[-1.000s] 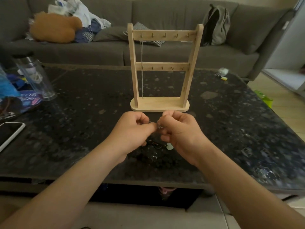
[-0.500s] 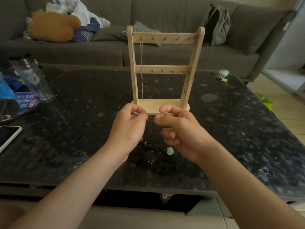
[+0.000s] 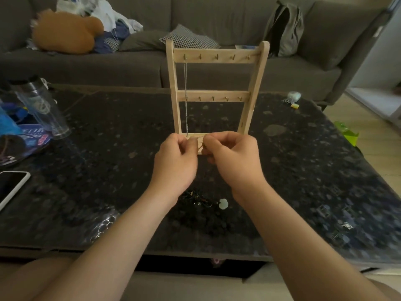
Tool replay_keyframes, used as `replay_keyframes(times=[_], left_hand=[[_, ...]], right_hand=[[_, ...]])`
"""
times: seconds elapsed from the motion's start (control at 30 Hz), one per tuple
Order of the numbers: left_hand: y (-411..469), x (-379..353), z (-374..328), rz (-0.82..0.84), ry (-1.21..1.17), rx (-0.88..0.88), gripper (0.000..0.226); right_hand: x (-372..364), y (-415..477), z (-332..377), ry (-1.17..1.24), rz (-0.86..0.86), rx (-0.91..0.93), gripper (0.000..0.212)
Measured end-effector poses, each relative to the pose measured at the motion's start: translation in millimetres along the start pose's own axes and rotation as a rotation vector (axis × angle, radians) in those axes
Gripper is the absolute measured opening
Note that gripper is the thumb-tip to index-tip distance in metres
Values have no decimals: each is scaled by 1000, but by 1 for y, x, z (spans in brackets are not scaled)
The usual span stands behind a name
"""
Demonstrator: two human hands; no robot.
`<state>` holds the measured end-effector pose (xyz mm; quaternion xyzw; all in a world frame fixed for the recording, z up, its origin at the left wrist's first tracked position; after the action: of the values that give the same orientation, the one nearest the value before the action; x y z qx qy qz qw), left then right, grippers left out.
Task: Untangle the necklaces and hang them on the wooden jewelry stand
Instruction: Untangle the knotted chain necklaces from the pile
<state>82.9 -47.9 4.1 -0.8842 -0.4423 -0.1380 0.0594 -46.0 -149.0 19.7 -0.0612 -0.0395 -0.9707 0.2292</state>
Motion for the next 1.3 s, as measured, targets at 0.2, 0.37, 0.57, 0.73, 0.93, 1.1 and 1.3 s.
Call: replay_keyframes(times=[0.2, 0.37, 0.57, 0.73, 0.93, 1.1, 1.3], left_hand=[[12, 1, -11, 12, 104, -70, 8], [0, -2, -7, 5, 107, -44, 24], [5, -11, 9, 99, -96, 266, 43], [13, -18, 6, 160, -106, 185, 21], [17, -19, -9, 219, -145, 109, 25], [13, -22, -11, 328, -268, 131, 28], [5, -25, -10, 418, -360, 185, 34]], right_hand=[[-17, -5, -15, 412, 319, -361, 18], [-38, -10, -21, 660, 403, -462, 12], [-37, 3, -27, 581, 364, -334, 14], [-26, 15, -24, 316, 282, -187, 14], [-15, 20, -2, 92, 261, 2, 17], [-15, 16, 2, 97, 353, 4, 23], [-14, 13, -16, 315, 341, -265, 21]])
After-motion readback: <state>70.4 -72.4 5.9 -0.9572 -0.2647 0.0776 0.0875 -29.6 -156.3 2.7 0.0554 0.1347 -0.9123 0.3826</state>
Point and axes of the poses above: each hand's wrist, its own y-axis towards the middle knuckle, its own x-axis out of the back of the hand, z = x × y, the point moved 9 cm from there along y, towards the middle knuckle, and after that the axes turned 2 degrees about -z, right-handed, at the moved point
